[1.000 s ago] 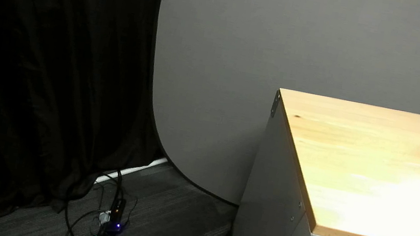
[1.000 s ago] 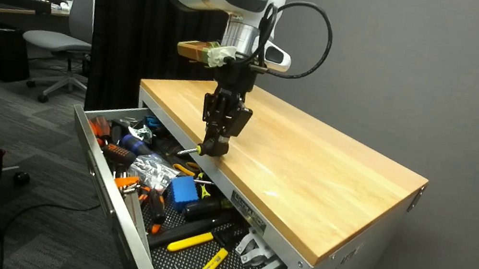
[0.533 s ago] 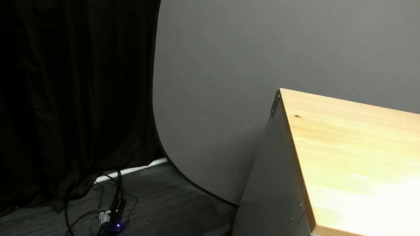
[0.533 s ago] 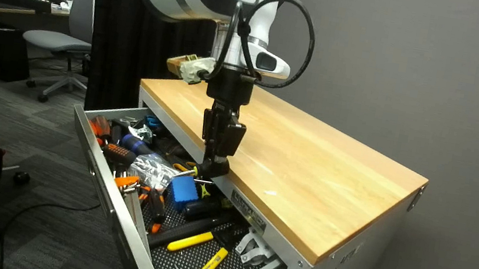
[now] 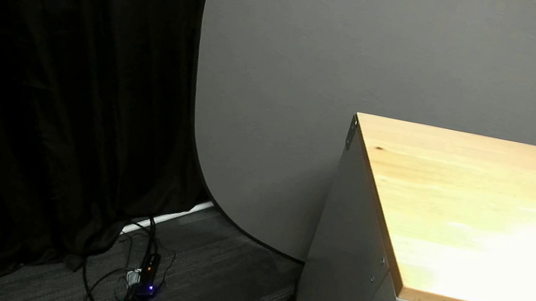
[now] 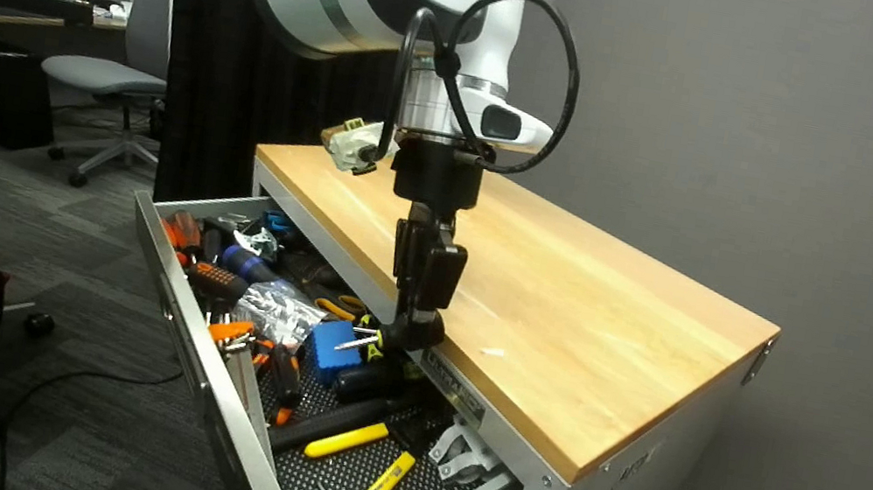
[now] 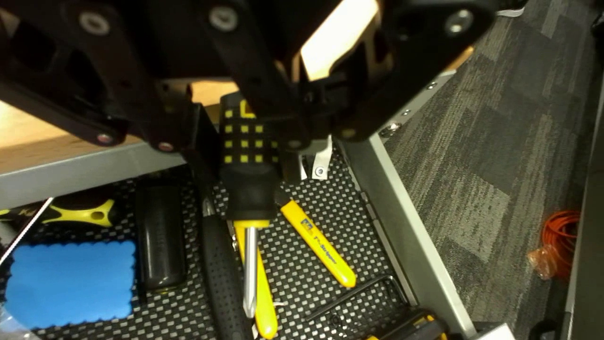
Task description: Put the screwdriver in the drawer and close it
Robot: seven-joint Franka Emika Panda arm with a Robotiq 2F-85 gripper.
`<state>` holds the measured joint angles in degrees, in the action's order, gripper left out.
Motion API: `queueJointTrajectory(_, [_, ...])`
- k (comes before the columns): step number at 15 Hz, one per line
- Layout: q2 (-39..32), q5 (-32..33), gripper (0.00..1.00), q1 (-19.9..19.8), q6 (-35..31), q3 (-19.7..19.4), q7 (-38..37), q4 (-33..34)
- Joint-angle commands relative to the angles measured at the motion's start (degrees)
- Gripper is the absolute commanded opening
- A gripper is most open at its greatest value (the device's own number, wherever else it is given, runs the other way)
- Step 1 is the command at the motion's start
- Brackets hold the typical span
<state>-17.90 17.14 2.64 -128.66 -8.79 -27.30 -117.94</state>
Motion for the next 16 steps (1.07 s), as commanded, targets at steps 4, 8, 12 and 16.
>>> queueJointTrajectory(4, [1.65,2.26,0.62,-0.40,-0.82,-1.62,-3.58,-3.14])
queueJointTrajectory(8, [2.00,2.02,0.81,-0.38,-0.42,-1.83,-4.57,-4.78])
queueJointTrajectory(12, [4.49,1.78,1.00,0.70,1.16,-1.33,-6.92,-6.68])
queueJointTrajectory(16, [8.12,1.59,1.00,-0.29,4.68,-1.54,-8.89,-10.98])
